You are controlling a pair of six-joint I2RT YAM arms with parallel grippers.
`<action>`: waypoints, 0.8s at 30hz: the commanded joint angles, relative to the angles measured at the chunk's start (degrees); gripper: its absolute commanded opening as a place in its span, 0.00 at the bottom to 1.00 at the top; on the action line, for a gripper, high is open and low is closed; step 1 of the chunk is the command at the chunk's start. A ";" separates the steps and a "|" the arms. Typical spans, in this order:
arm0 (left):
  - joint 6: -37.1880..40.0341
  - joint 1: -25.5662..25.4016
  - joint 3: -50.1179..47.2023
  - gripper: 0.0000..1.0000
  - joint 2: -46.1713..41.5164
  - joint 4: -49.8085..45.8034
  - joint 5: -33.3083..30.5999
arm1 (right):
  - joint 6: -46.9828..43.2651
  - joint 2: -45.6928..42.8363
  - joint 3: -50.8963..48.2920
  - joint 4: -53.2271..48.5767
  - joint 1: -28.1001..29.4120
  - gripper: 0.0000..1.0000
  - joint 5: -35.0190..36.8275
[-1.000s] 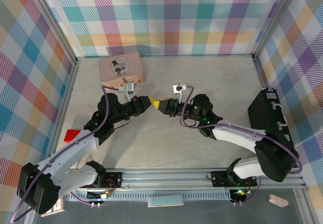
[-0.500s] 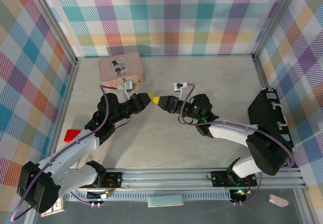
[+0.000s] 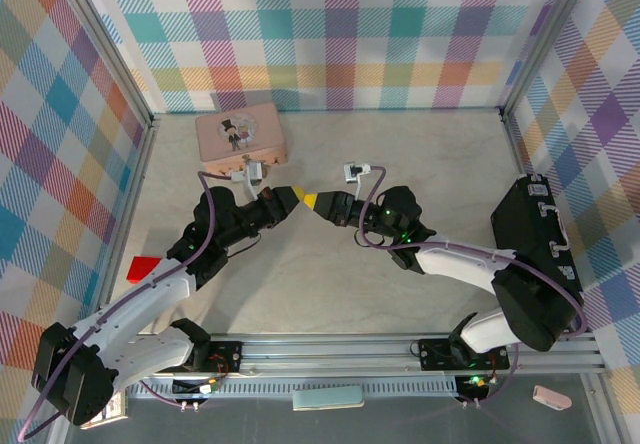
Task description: Unlock the padlock with the key
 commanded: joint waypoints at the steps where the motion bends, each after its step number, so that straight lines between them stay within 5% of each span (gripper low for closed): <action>1: 1.35 -0.36 -0.73 0.00 -1.18 -1.48 -1.71 | -0.93 -1.89 -0.53 0.19 0.15 0.22 -0.67; 24: 1.66 -0.36 0.10 0.00 -0.48 -1.68 -1.82 | -0.32 -1.10 1.76 -1.15 0.17 0.20 -3.83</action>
